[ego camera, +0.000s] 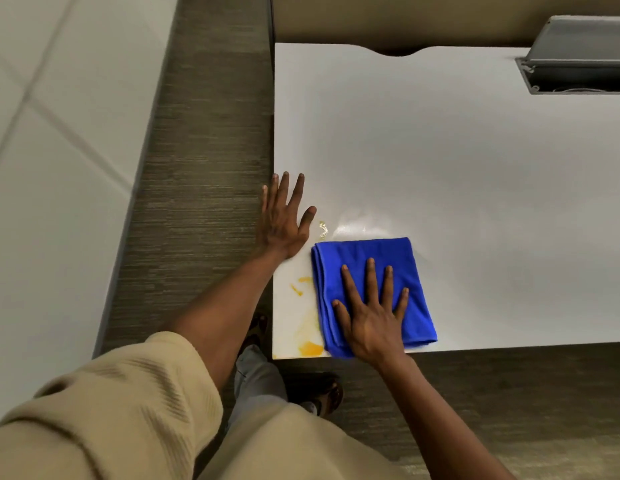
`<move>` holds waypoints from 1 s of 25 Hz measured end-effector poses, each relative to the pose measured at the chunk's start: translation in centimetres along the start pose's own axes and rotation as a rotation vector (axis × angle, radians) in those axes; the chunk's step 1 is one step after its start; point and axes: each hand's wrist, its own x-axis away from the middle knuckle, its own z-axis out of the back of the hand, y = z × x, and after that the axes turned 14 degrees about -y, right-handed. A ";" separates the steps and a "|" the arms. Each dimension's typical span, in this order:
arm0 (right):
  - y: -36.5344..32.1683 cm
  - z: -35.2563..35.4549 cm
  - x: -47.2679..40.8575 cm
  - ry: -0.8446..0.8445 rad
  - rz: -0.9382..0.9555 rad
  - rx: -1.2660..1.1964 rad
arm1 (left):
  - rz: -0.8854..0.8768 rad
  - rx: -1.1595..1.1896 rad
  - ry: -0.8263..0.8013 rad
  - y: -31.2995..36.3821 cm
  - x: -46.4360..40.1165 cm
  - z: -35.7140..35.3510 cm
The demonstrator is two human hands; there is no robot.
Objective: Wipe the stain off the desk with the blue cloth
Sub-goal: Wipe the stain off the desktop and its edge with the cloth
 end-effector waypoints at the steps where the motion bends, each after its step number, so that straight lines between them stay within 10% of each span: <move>1: -0.7 0.8 -1.1 0.013 0.008 0.028 | -0.007 0.014 -0.002 0.0 0.0 -0.1; 9: -0.8 -0.3 -0.3 0.105 0.221 0.087 | 0.015 0.142 -0.025 0.0 -0.1 -0.1; 25: -2.2 5.8 -9.5 0.293 -0.052 -0.013 | -0.011 0.157 0.003 -0.2 -0.3 0.0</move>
